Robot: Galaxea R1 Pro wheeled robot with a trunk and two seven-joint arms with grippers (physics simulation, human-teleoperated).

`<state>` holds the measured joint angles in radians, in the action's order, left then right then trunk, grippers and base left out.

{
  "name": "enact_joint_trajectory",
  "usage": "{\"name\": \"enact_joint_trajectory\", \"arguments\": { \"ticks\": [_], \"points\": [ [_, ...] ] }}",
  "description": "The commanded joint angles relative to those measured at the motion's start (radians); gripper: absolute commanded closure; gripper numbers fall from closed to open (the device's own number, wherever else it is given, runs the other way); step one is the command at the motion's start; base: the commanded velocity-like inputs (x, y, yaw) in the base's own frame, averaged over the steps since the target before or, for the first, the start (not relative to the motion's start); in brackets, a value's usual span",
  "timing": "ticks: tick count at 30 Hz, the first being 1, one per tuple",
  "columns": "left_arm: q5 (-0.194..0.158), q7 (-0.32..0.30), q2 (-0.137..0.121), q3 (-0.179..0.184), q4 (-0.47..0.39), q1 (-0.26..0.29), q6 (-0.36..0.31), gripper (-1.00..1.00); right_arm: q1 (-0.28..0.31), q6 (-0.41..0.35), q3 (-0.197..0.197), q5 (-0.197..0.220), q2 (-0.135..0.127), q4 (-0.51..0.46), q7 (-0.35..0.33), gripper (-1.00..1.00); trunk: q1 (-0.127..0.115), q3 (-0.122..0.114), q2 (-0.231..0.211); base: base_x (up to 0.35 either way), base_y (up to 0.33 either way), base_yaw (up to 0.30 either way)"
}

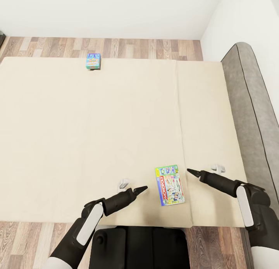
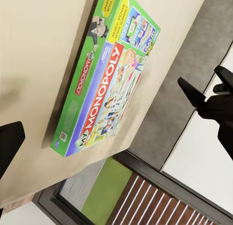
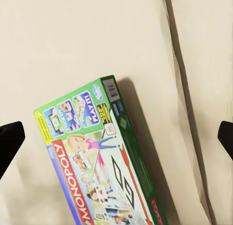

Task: Put all the toys in the child's room - the three board games (two on the bed and one on the table), the two jigsaw puzzles on the table, and the tennis ball on the table - inside the toy box on the table in the child's room.

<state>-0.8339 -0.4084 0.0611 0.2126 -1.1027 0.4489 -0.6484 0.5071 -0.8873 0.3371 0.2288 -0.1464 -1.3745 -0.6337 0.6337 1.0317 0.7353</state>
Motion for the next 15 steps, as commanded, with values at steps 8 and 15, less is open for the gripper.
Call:
{"name": "enact_joint_trajectory", "arguments": {
  "ticks": [8, 15],
  "points": [
    [-0.005, 0.0, 0.0, -0.001, 0.0, 0.0, -0.007, -1.0, 0.0, -0.006, 0.01, -0.019, 0.001, 0.004, -0.003, -1.0, 0.0, 0.001, 0.001, 0.0, 0.0, 0.0],
    [-0.005, 0.0, 0.0, -0.001, 0.0, 0.0, -0.007, -1.0, 0.0, -0.005, 0.013, -0.042, 0.002, 0.011, -0.002, -1.0, 0.0, 0.001, 0.001, 0.0, 0.0, 0.0]
  ]
}}
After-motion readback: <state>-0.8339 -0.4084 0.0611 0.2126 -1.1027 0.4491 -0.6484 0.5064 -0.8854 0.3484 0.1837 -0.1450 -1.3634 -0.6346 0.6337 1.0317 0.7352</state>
